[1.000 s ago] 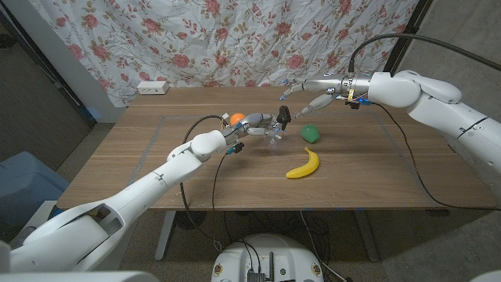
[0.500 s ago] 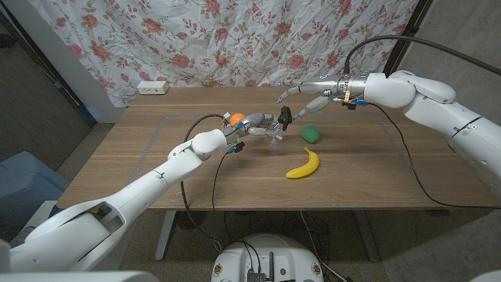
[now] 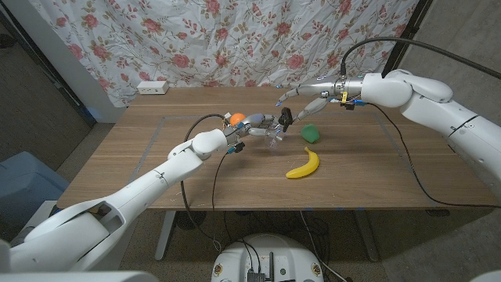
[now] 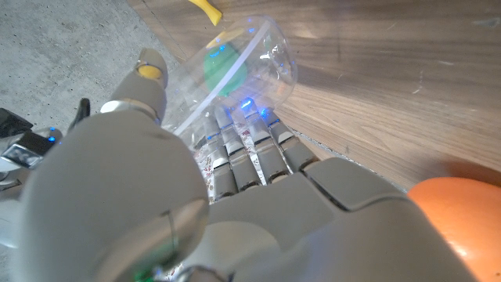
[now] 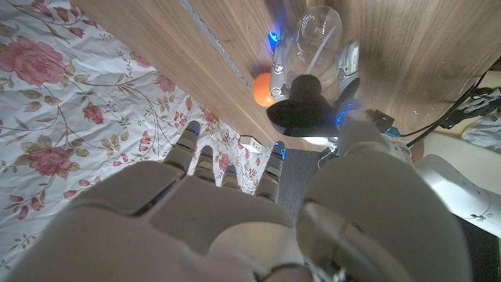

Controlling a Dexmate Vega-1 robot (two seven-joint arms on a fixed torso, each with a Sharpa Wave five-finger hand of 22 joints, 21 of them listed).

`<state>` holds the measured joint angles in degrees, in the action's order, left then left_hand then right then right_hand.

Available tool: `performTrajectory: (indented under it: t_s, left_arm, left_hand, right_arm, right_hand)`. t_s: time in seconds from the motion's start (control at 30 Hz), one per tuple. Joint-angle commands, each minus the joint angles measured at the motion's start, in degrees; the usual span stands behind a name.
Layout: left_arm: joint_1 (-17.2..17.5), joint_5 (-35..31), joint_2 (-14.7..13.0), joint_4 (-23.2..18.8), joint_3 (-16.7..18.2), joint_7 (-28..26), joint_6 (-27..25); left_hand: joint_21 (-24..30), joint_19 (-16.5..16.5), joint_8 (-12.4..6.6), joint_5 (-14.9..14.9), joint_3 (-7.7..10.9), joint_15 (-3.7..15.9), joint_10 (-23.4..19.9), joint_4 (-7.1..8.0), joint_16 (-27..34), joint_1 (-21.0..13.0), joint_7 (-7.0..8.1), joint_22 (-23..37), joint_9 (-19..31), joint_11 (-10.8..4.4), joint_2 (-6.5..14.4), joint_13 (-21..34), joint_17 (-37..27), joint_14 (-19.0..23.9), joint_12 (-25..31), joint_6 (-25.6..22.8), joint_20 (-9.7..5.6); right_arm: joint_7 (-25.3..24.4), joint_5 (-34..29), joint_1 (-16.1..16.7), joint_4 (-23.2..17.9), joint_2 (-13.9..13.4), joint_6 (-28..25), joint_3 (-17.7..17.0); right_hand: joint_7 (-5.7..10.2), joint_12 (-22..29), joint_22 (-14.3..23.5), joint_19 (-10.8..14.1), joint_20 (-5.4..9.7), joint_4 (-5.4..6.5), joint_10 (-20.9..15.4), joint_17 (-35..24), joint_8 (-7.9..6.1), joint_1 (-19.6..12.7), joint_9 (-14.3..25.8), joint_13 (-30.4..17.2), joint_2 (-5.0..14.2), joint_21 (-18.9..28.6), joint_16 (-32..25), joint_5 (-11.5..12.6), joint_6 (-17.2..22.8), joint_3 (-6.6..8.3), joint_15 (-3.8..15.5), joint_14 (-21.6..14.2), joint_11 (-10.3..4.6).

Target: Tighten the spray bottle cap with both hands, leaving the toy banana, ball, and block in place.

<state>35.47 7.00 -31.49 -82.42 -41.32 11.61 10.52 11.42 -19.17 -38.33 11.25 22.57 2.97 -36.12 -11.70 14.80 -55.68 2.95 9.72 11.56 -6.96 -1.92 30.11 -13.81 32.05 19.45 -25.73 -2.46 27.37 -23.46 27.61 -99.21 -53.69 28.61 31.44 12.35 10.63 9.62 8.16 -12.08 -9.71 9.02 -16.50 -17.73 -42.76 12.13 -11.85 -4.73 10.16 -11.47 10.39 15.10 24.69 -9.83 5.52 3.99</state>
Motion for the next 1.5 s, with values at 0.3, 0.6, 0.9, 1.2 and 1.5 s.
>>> performTrajectory:
  t_s: [0.3,0.6,0.9,1.2,1.5]
  left_arm:
    - [0.29,-0.50,-0.68,-1.53,-0.12,0.39,-0.67]
    - [0.68,-1.05,-1.17,-2.39,-0.02,-0.07,-1.05]
    - [1.16,-1.26,-1.39,-3.06,0.17,-0.63,-1.42]
    - [1.32,-1.67,-1.34,-3.36,0.20,-1.17,-1.27]
    - [1.62,-2.36,-1.40,-4.00,0.18,-1.91,-1.57]
  left_hand:
    - [-0.10,-0.56,-6.50,0.28,2.51,6.35,-1.74,1.97,0.01,5.16,-1.08,0.24,0.35,-0.88,9.51,0.43,-0.25,0.40,0.24,-5.85,-2.82]
    - [-0.10,-0.56,-6.54,0.29,2.63,6.40,-1.81,1.92,-0.02,5.18,-1.12,0.24,0.34,-0.97,9.57,0.48,-0.25,0.44,0.17,-5.86,-2.88]
    - [-0.10,-0.57,-6.53,0.30,2.74,6.35,-1.78,1.85,-0.05,5.08,-1.16,0.24,0.34,-0.96,9.64,0.53,-0.29,0.38,0.07,-5.77,-2.84]
    - [-0.11,-0.57,-6.57,0.29,2.80,6.30,-1.78,1.82,-0.06,5.06,-1.20,0.24,0.34,-0.87,9.67,0.58,-0.35,0.36,-0.03,-5.77,-2.83]
    - [-0.09,-0.62,-6.67,0.29,2.86,6.31,-2.14,1.79,0.01,5.01,-1.18,0.24,0.35,-1.01,9.71,0.64,-0.40,0.50,0.02,-5.93,-2.84]
  right_arm:
    - [2.40,0.08,-0.43,-1.08,-0.47,-0.74,0.20]
    - [3.59,0.46,-0.21,-2.30,-1.04,-2.04,-0.15]
    - [3.93,0.64,-0.21,-2.38,-1.17,-2.72,-0.28]
    - [4.30,1.65,-0.38,-2.10,-1.11,-3.00,-0.31]
    - [6.02,3.85,-0.81,-1.93,-0.57,-4.25,0.19]
  right_hand:
    - [0.04,0.80,0.10,-0.16,-0.11,1.15,0.04,-0.22,-1.96,1.28,0.73,-0.25,0.35,0.46,-0.75,0.06,4.17,-0.31,0.06,0.20,-0.49]
    - [-0.01,1.20,0.10,0.08,-0.06,1.51,-0.85,-0.27,-2.83,2.28,0.79,-0.22,0.48,0.57,-1.07,-0.05,6.50,-0.60,0.07,-0.17,-0.42]
    - [-0.16,1.51,0.10,0.32,-0.06,1.88,-1.82,-0.32,-3.57,3.65,0.74,-0.19,0.40,0.63,-1.22,-0.17,8.80,-1.10,0.01,-0.19,-0.07]
    - [-0.94,2.05,0.09,0.57,0.00,2.18,-3.85,-0.39,-4.61,5.01,0.57,-0.08,0.79,0.67,-1.58,-0.22,12.24,-1.45,0.20,-0.61,-0.25]
    - [-1.32,2.33,0.08,0.77,-0.02,2.52,-5.41,-0.44,-5.25,6.25,0.40,0.05,1.34,0.67,-1.79,-0.25,14.76,-1.71,0.27,-0.83,-0.81]
